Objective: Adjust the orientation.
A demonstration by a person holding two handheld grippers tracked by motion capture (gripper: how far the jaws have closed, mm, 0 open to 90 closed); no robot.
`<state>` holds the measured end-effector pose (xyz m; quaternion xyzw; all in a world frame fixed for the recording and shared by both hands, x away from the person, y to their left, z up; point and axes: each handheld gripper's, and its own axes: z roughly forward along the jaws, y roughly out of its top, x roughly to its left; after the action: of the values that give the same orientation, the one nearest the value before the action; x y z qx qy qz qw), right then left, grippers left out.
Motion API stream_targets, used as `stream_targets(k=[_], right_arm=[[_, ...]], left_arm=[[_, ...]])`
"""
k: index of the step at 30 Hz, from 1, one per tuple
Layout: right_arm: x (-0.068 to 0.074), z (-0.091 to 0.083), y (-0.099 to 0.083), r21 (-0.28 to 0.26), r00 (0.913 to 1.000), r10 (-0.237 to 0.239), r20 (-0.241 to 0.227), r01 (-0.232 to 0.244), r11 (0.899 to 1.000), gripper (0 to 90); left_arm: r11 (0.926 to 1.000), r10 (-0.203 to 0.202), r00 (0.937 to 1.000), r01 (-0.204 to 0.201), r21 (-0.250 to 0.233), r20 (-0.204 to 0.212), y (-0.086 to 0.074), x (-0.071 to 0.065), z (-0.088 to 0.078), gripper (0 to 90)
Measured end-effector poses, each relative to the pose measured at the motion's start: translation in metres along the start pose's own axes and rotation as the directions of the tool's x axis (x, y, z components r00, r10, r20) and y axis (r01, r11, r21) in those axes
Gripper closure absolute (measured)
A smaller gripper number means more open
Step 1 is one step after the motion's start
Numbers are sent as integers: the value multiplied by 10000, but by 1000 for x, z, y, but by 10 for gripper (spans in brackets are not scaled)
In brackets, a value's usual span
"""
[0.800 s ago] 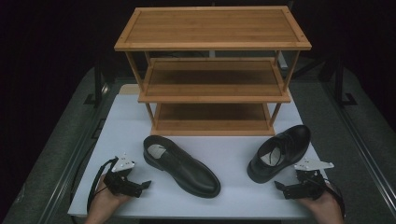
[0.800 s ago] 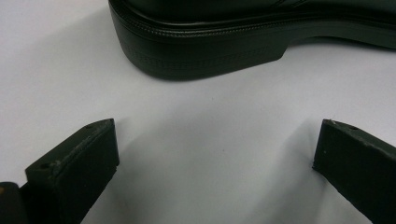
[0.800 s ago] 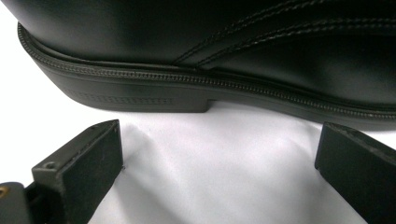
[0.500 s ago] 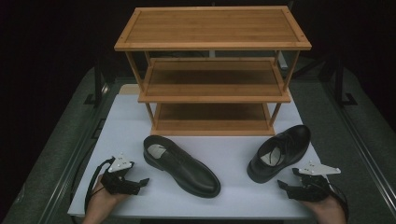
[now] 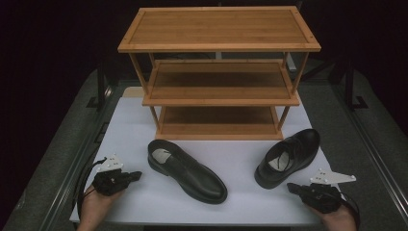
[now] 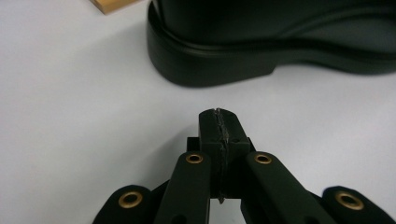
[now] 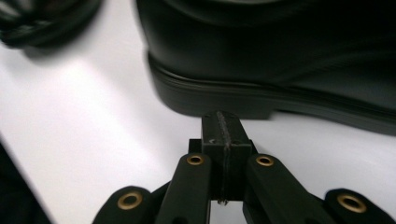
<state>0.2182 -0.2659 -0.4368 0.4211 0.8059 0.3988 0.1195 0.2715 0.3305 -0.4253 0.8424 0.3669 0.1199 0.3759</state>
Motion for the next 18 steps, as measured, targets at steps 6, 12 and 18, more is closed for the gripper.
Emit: stream_targets(k=[6,12,18], right_arm=[[17,9,10,81,9967,-354,-735,361,9993,897],[42,21,24,-58,9841,-848,-1559,849,9964,897],[66,39,37,-49,9626,-1362,-2340,1389,9903,897]], left_arm=[[9997,89,9999,-87,209,-105,10,10,4,900],[9997,140,9997,-135,221,-192,23,20,9,900],[9981,559,9983,-554,258,-191,41,30,19,900]])
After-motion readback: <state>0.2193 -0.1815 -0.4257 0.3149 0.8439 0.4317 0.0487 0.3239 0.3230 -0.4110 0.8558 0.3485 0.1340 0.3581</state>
